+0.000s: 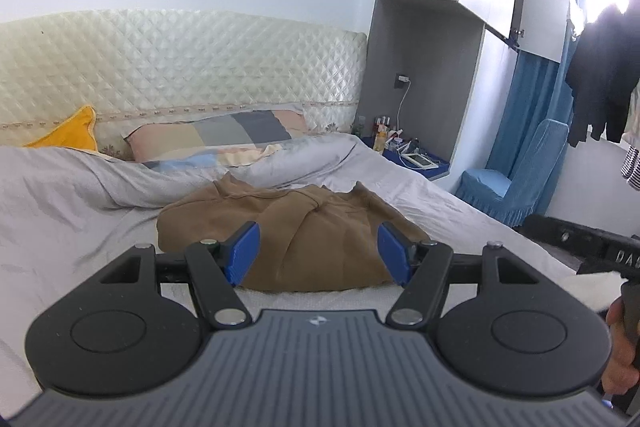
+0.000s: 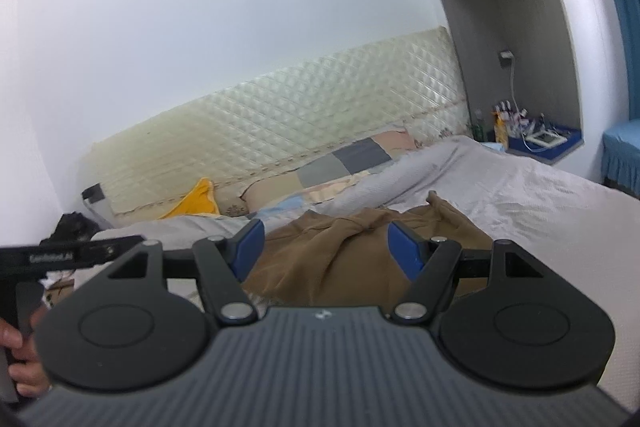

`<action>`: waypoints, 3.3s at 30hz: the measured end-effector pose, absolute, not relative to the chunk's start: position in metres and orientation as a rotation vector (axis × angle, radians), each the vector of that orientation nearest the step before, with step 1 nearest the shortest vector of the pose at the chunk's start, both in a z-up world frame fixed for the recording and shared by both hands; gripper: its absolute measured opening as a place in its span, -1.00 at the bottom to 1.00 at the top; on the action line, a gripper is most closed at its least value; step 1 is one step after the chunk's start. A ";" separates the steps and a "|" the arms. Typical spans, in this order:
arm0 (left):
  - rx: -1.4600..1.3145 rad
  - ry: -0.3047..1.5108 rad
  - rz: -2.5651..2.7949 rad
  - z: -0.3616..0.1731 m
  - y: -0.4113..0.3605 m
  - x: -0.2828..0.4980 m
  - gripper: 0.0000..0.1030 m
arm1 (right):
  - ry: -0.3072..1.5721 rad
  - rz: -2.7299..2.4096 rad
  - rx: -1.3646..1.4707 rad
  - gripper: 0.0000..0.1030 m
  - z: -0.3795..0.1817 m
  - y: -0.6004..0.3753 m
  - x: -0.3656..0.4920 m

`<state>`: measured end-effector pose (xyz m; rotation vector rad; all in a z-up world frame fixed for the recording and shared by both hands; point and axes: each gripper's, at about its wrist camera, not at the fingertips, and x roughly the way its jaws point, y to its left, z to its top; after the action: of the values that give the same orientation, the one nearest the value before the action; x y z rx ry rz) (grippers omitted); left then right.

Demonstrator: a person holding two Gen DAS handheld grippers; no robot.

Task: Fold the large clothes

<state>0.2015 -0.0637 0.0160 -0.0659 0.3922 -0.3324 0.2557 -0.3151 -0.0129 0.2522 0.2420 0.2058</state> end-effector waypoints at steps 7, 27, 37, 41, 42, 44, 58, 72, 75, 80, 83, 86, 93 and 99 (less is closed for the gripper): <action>-0.082 0.379 -0.302 -0.027 -0.069 0.170 0.37 | 0.302 0.204 0.164 0.39 -0.049 -0.295 0.238; -0.055 0.441 -0.268 -0.098 -0.059 0.182 0.47 | 0.312 0.088 0.139 0.38 -0.120 -0.271 0.237; -0.055 0.468 -0.243 -0.113 -0.051 0.189 0.54 | 0.369 0.025 0.161 0.36 -0.142 -0.276 0.234; -0.059 0.480 -0.236 -0.119 -0.048 0.189 0.62 | 0.363 0.014 0.097 0.35 -0.144 -0.264 0.238; -0.055 0.480 -0.230 -0.121 -0.048 0.189 0.65 | 0.359 0.009 0.091 0.35 -0.144 -0.264 0.239; -0.047 0.485 -0.222 -0.124 -0.046 0.189 0.69 | 0.354 0.005 0.080 0.35 -0.144 -0.262 0.241; -0.076 0.536 -0.203 -0.139 -0.041 0.195 1.00 | 0.370 0.024 0.116 1.00 -0.146 -0.263 0.248; -0.076 0.536 -0.172 -0.136 -0.044 0.191 1.00 | 0.374 0.015 0.133 1.00 -0.148 -0.263 0.250; -0.083 0.537 -0.176 -0.135 -0.044 0.191 1.00 | 0.374 0.013 0.133 1.00 -0.148 -0.262 0.251; -0.078 0.541 -0.163 -0.134 -0.044 0.191 1.00 | 0.367 0.009 0.129 1.00 -0.149 -0.262 0.250; -0.076 0.538 -0.156 -0.134 -0.044 0.190 1.00 | 0.367 0.010 0.130 1.00 -0.149 -0.262 0.250; -0.068 0.540 -0.148 -0.135 -0.045 0.190 1.00 | 0.367 0.010 0.134 1.00 -0.149 -0.262 0.250; -0.068 0.532 -0.134 -0.135 -0.045 0.190 1.00 | 0.363 0.012 0.128 1.00 -0.150 -0.260 0.249; -0.069 0.521 -0.136 -0.135 -0.045 0.187 1.00 | 0.366 0.012 0.128 1.00 -0.150 -0.260 0.249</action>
<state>0.1874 -0.0447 -0.1346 -0.0692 0.5211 -0.1361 0.2491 -0.2602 -0.1502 0.1283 0.3661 0.0124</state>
